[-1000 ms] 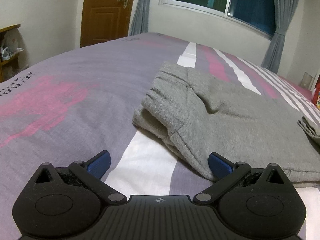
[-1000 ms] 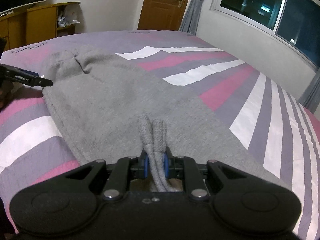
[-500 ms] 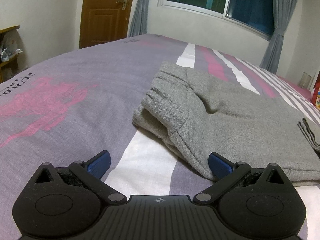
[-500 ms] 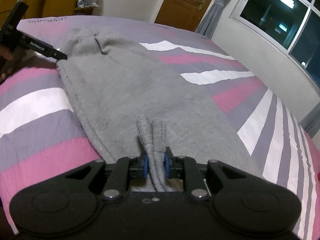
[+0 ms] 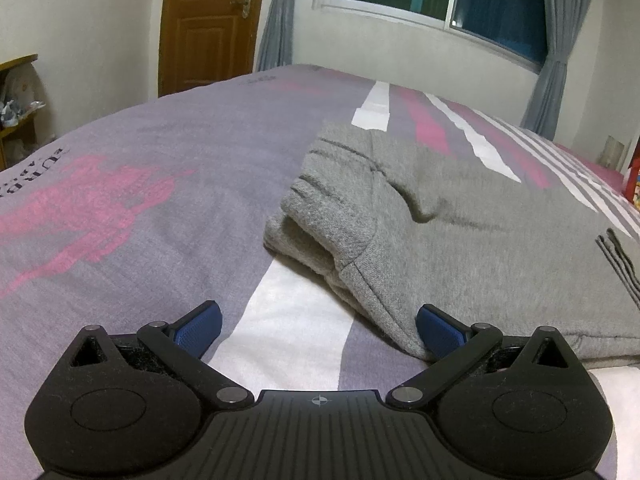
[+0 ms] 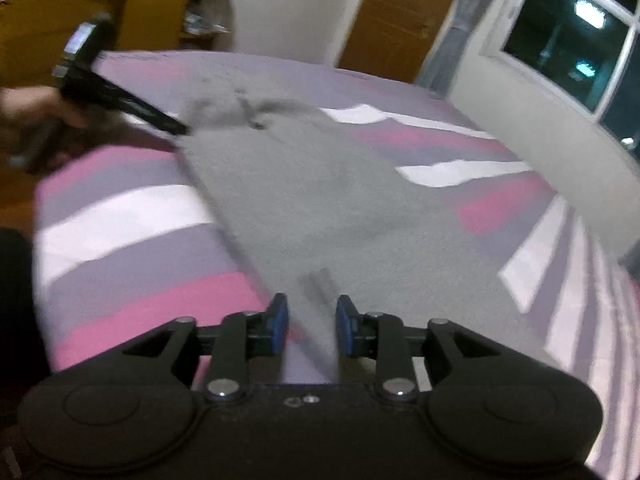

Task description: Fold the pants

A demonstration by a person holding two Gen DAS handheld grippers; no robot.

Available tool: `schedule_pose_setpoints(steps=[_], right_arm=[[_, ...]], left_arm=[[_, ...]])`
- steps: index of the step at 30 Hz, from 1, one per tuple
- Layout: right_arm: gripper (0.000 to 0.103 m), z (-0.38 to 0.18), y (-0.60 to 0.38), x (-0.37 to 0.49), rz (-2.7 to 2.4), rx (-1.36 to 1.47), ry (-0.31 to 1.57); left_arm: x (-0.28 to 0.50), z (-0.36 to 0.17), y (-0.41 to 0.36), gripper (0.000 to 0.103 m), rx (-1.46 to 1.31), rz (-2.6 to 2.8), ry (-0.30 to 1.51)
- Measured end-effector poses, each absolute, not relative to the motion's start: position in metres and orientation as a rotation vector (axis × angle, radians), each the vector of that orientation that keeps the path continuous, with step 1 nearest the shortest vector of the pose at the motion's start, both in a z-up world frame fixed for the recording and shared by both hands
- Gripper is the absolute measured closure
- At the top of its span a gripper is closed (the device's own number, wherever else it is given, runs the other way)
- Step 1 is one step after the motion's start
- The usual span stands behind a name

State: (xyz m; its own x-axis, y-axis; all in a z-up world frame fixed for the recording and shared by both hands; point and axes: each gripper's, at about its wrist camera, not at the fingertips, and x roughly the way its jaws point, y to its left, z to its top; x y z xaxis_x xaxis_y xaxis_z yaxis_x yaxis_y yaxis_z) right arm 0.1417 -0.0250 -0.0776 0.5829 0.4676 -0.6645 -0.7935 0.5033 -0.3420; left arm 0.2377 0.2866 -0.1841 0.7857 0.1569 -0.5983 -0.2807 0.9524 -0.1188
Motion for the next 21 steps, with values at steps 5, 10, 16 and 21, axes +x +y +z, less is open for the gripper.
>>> schedule_pose_setpoints(steps=[5, 10, 16, 21], right_arm=[[0.075, -0.063, -0.053, 0.124, 0.679, -0.611, 0.434], [0.056, -0.048, -0.125, 0.127, 0.412, -0.406, 0.379], [0.051, -0.053, -0.211, 0.149, 0.165, -0.129, 0.453], [0.050, -0.067, -0.233, 0.142, 0.164, -0.043, 0.467]], left_arm=[[0.242, -0.172, 0.286, 0.000, -0.206, 0.257, 0.670], [0.221, -0.133, 0.259, 0.000, -0.272, 0.214, 0.572], [0.259, -0.117, 0.181, 0.021, -0.456, -0.107, 0.635], [0.305, -0.141, 0.134, 0.037, -0.646, -0.281, 0.822]])
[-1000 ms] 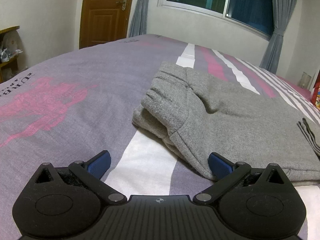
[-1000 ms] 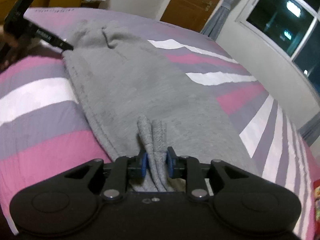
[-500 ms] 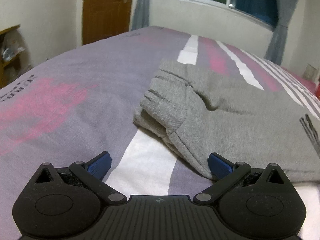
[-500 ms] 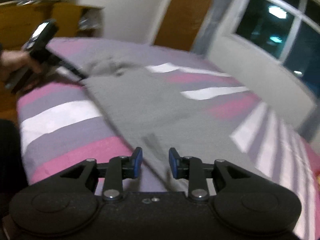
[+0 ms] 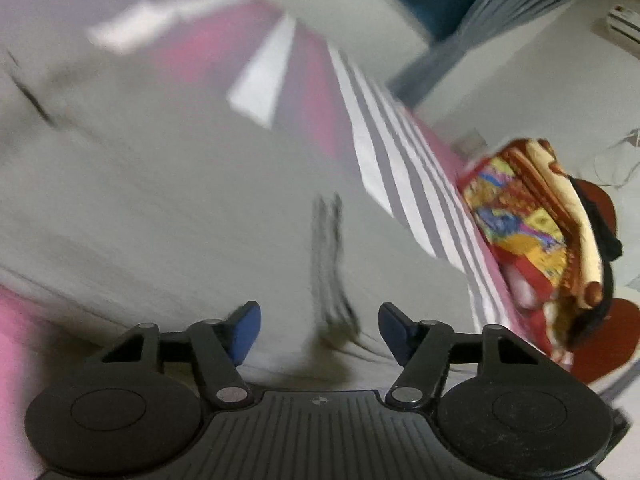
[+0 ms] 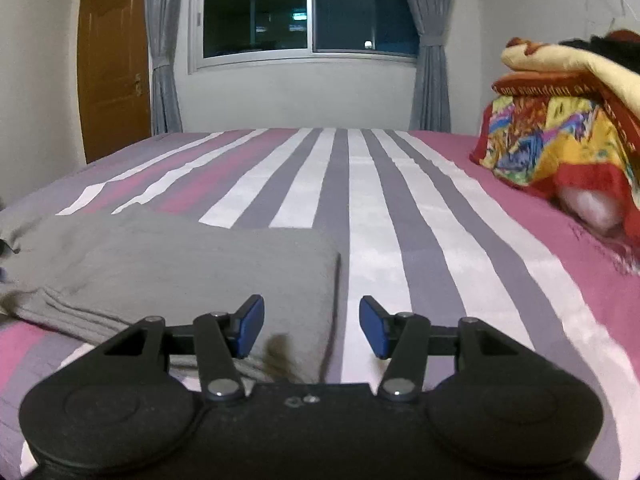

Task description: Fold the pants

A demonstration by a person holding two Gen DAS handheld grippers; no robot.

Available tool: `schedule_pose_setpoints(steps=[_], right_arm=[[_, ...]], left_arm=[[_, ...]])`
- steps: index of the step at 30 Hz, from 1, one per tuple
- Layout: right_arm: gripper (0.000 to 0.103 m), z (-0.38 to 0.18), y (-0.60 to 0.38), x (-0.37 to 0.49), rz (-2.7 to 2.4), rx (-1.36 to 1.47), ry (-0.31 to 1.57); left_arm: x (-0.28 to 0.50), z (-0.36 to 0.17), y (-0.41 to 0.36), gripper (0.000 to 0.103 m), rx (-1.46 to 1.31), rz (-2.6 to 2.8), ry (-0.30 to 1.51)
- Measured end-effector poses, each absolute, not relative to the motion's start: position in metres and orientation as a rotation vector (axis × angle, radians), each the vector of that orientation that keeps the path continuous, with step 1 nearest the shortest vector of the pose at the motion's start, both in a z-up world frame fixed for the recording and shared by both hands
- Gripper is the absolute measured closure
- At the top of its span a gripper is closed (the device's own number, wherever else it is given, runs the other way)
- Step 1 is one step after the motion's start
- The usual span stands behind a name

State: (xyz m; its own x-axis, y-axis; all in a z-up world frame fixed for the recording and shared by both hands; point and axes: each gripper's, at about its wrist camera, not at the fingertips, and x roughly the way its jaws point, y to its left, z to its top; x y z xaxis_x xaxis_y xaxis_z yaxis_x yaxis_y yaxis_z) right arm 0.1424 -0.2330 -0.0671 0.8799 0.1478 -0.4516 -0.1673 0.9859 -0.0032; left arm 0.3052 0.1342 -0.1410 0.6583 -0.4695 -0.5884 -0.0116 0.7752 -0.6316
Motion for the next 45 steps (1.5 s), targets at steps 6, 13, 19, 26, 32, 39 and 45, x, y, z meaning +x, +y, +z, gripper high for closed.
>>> schedule_pose_setpoints(steps=[6, 13, 19, 26, 32, 39, 45], right_arm=[[0.050, -0.072, -0.249, 0.147, 0.199, 0.059, 0.486], [0.050, -0.084, -0.270, 0.165, 0.182, 0.204, 0.542], [0.050, -0.098, -0.268, 0.180, 0.149, 0.212, 0.610], [0.050, -0.096, -0.267, 0.172, 0.161, 0.201, 0.600], [0.047, -0.098, -0.263, 0.175, 0.158, 0.161, 0.618], [0.046, -0.100, -0.259, 0.176, 0.147, 0.133, 0.637], [0.045, -0.096, -0.261, 0.179, 0.151, 0.128, 0.655]], left_arm=[[0.329, -0.159, 0.125, 0.037, -0.752, -0.304, 0.901], [0.337, -0.166, 0.094, 0.068, -0.717, -0.348, 0.961], [0.331, -0.156, 0.088, 0.084, -0.657, -0.354, 0.859], [0.302, -0.165, 0.094, 0.084, -0.642, -0.345, 0.813], [0.290, -0.176, 0.098, 0.084, -0.706, -0.337, 0.763], [0.297, -0.167, 0.094, 0.080, -0.559, -0.327, 0.813], [0.307, -0.142, 0.082, 0.061, -0.418, -0.300, 0.803]])
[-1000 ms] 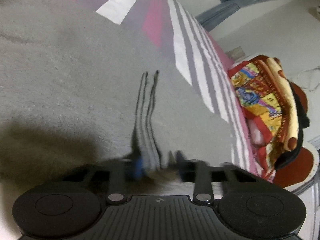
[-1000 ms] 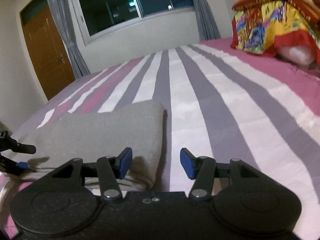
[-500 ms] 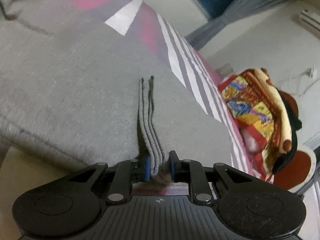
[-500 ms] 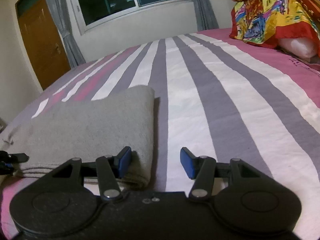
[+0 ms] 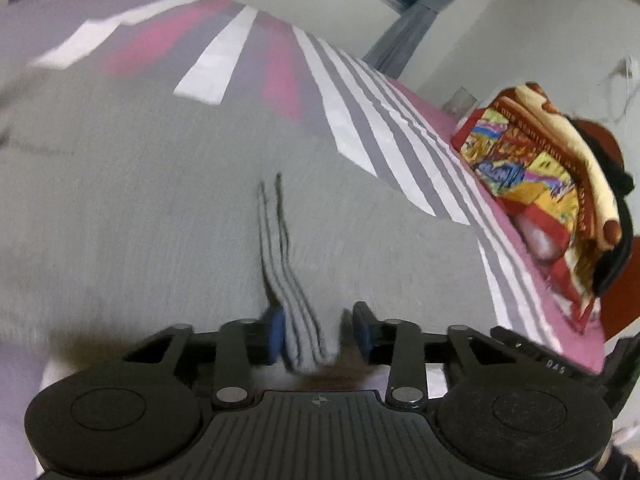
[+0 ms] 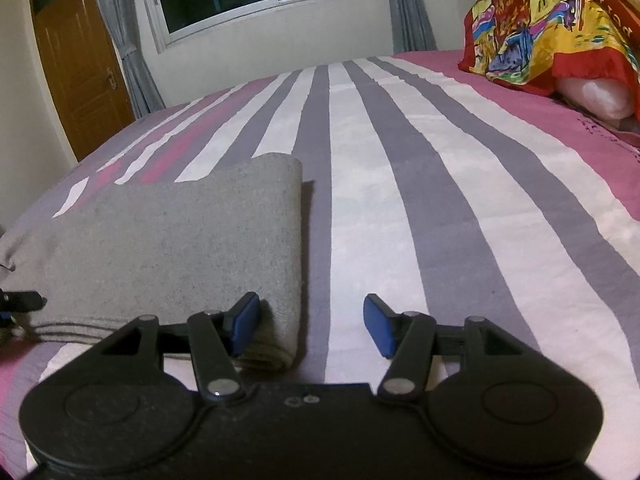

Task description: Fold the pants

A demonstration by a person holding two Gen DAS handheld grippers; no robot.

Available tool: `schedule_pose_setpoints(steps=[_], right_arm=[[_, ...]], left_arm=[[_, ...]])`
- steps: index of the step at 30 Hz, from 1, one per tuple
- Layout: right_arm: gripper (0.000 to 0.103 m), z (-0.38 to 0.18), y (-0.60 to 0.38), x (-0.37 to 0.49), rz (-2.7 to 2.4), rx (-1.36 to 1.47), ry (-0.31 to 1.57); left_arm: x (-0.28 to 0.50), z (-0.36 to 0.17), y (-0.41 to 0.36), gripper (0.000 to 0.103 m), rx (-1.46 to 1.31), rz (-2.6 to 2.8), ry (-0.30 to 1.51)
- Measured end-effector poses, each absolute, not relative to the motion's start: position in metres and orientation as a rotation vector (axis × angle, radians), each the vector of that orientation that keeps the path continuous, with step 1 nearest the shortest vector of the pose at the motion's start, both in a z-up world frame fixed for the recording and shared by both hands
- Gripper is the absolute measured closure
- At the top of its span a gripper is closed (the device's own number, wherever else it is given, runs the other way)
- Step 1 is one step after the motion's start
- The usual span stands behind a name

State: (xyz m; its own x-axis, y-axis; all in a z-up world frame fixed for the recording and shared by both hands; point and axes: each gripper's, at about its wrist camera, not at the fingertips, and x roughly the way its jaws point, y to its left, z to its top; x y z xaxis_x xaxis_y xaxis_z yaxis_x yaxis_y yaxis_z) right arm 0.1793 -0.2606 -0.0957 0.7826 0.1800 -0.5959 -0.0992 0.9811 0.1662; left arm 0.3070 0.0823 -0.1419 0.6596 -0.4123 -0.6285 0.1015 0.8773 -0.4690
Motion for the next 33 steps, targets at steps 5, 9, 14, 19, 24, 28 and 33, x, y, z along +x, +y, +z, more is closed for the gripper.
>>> schedule_pose_setpoints(steps=[5, 9, 14, 19, 24, 28, 33], right_arm=[[0.044, -0.088, -0.262, 0.199, 0.170, 0.119, 0.638], [0.044, -0.085, -0.260, 0.233, 0.160, 0.100, 0.663], [0.044, -0.078, -0.251, 0.290, 0.147, 0.052, 0.691], [0.027, -0.082, -0.246, 0.313, 0.124, 0.009, 0.735], [0.027, -0.090, -0.255, 0.266, 0.135, 0.020, 0.763], [0.026, -0.094, -0.264, 0.213, 0.139, 0.046, 0.765], [0.025, -0.086, -0.274, 0.168, 0.122, 0.084, 0.669]], left_arm=[[0.339, -0.137, 0.086, 0.059, -0.410, -0.272, 0.799], [0.379, -0.145, 0.089, 0.059, -0.445, -0.262, 0.832], [0.415, -0.145, 0.086, 0.059, -0.438, -0.256, 0.860], [0.408, -0.151, 0.089, 0.059, -0.438, -0.272, 0.856], [0.353, -0.148, 0.084, 0.059, -0.351, -0.276, 0.822], [0.309, -0.151, 0.091, 0.060, -0.380, -0.283, 0.803], [0.292, -0.151, 0.095, 0.062, -0.426, -0.237, 0.819]])
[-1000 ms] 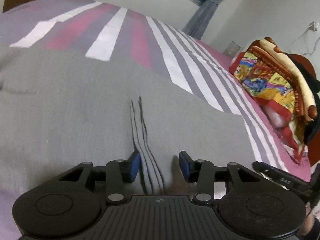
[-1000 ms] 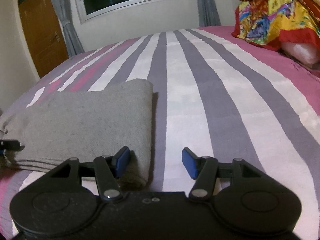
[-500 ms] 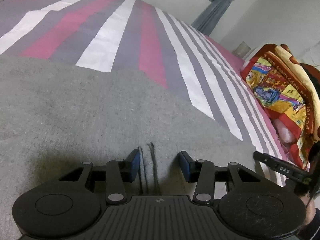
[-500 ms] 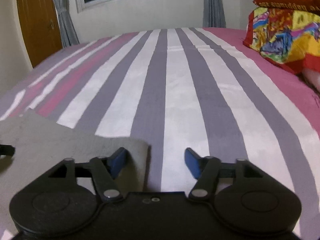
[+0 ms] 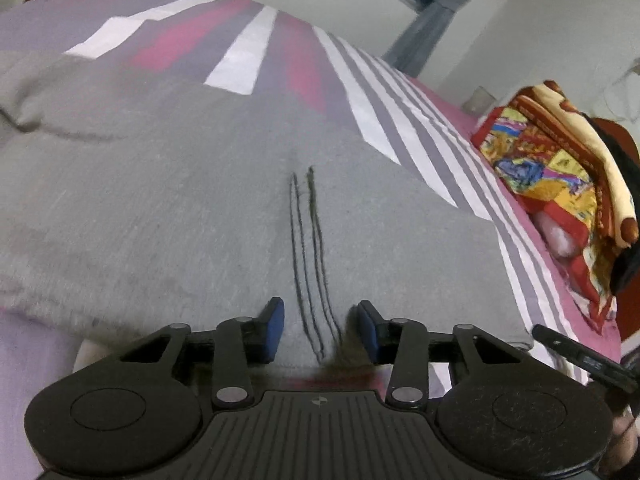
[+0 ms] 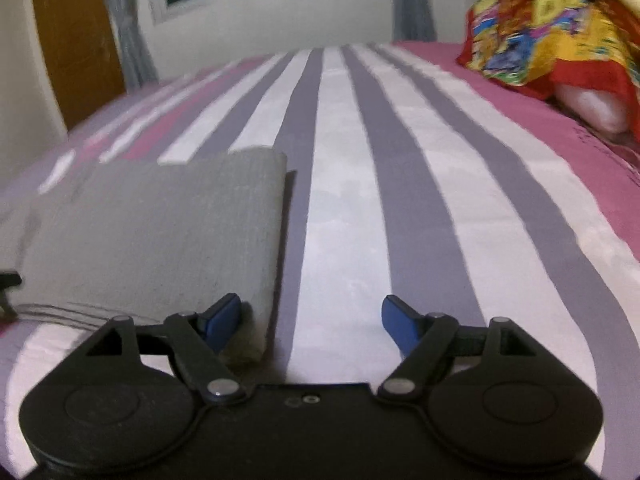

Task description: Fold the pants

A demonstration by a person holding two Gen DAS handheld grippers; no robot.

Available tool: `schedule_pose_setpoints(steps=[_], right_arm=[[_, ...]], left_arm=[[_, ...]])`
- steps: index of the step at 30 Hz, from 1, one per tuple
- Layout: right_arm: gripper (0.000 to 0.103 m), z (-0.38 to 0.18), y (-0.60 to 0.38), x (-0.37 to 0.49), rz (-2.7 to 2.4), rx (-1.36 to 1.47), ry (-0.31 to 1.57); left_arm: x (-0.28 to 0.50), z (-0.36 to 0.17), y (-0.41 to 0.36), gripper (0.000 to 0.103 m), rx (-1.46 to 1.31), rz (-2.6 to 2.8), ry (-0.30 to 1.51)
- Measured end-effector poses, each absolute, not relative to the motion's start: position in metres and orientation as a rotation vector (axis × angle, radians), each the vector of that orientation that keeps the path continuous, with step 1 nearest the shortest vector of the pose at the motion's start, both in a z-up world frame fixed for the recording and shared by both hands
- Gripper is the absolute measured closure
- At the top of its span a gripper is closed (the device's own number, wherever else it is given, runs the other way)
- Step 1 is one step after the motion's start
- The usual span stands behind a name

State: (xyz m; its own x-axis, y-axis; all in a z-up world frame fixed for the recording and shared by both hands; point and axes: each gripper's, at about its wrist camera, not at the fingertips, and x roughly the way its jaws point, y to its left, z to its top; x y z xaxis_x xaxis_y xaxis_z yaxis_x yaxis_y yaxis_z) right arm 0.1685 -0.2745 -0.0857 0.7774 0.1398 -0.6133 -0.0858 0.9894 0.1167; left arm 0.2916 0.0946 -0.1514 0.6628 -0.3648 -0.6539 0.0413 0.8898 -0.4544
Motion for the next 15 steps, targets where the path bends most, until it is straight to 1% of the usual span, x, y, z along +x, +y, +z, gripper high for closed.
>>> schedule_pose_setpoints(steps=[2, 5, 7, 8, 9, 10, 12, 15], right_arm=[[0.025, -0.079, -0.277, 0.160, 0.110, 0.087, 0.623], [0.023, -0.080, -0.277, 0.155, 0.111, 0.068, 0.627], [0.023, -0.082, -0.276, 0.156, 0.087, 0.019, 0.635], [0.023, -0.082, -0.277, 0.155, 0.083, 0.020, 0.630], [0.023, -0.081, -0.279, 0.155, 0.084, 0.035, 0.622], [0.022, -0.080, -0.282, 0.153, 0.082, 0.054, 0.611], [0.018, -0.078, -0.288, 0.152, 0.070, 0.093, 0.589], [0.018, -0.077, -0.294, 0.153, 0.059, 0.149, 0.577]], left_arm=[[0.287, -0.153, 0.093, 0.062, -0.398, -0.239, 0.801], [0.274, -0.144, 0.091, 0.061, -0.355, -0.219, 0.756], [0.253, -0.133, 0.107, 0.059, -0.414, -0.209, 0.662], [0.243, -0.132, 0.118, 0.055, -0.451, -0.194, 0.629], [0.229, -0.132, 0.136, 0.042, -0.502, -0.165, 0.592], [0.218, -0.134, 0.151, 0.033, -0.536, -0.131, 0.565], [0.198, -0.141, 0.188, 0.032, -0.603, -0.033, 0.522], [0.181, -0.156, 0.243, 0.032, -0.761, 0.079, 0.486]])
